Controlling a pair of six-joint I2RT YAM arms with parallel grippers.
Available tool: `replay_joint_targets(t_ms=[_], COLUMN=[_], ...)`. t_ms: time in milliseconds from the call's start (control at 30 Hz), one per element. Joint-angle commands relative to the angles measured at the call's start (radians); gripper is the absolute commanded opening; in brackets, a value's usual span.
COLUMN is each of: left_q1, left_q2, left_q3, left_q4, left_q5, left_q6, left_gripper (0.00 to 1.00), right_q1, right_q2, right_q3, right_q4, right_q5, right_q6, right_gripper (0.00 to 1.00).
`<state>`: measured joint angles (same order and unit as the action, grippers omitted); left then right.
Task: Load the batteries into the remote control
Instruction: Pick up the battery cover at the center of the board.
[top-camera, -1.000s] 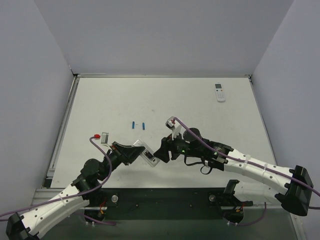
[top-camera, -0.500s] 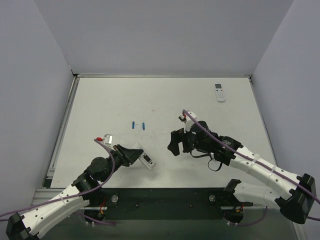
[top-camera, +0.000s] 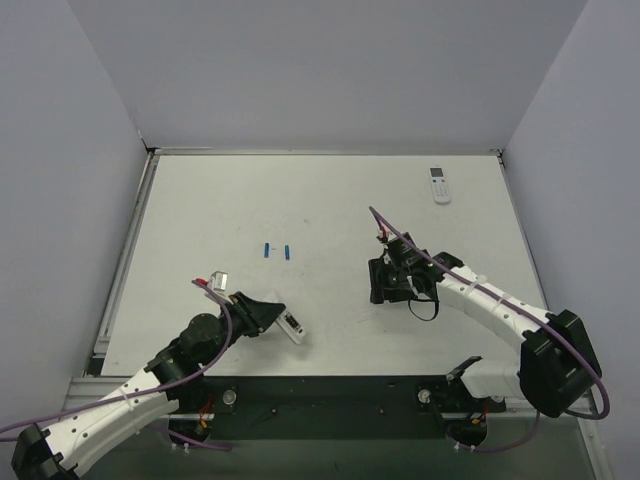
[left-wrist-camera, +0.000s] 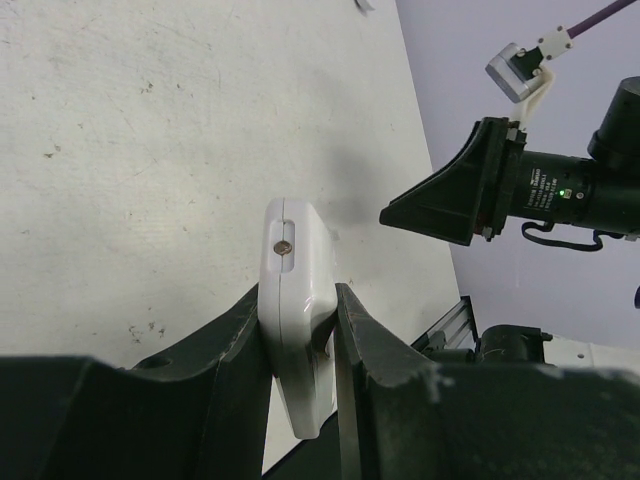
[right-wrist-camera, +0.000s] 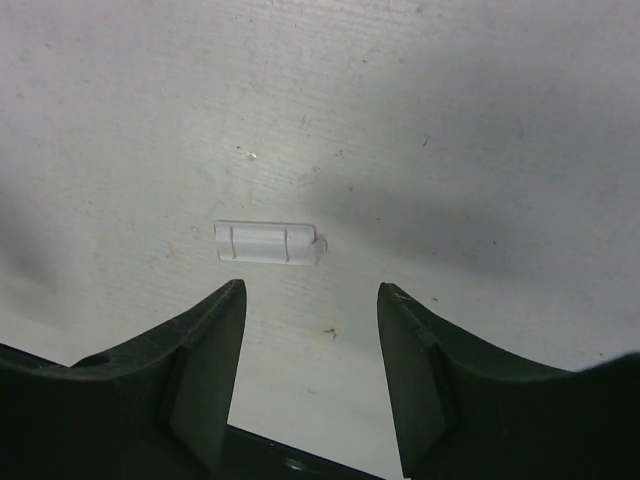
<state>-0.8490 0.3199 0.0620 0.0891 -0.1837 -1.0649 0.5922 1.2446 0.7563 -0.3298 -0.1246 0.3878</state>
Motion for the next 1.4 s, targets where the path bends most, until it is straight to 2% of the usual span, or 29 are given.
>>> replay_joint_targets(t_ms=[0,133,600,933,1200,1367], left_q1=[0.005,0.007,0.01,0.013,0.018,0.019], left_q2=[0.011,0.013,0.054,0.096,0.103,0.108], left_q3=[0.01,0.006,-0.001,-0.001,-0.013,-0.013], left_q4=[0.021,0.023,0.032,0.041,0.055,0.081], left_q5=[-0.005,-0.005,-0.01,-0.011,-0.002,0.018], left_q6=[-0.013,-0.026,-0.084,-0.154,-0.245,-0.29], left_gripper=[0.0,0.0,0.0,0.0,0.0,0.0], right_q1=[-0.008,-0.008,0.004,0.04,0.208,0.337], right_q2=[0.081,0.144,0.271,0.221,0.047,-0.066], right_q3=[0.003,-0.006,-0.017,-0.012,0.055,0.066], right_q4=[-0.026,0.003,0.058,0.058,0.035,0.096], right_q5=[-0.024,-0.038,-0.067,-0.035,0.3,0.456], right_q6=[-0.004,-0.004,-0.013,-0.044,-0.165,-0.3], right_gripper=[0.48,0.37,0.2,0.0,0.0,0.0])
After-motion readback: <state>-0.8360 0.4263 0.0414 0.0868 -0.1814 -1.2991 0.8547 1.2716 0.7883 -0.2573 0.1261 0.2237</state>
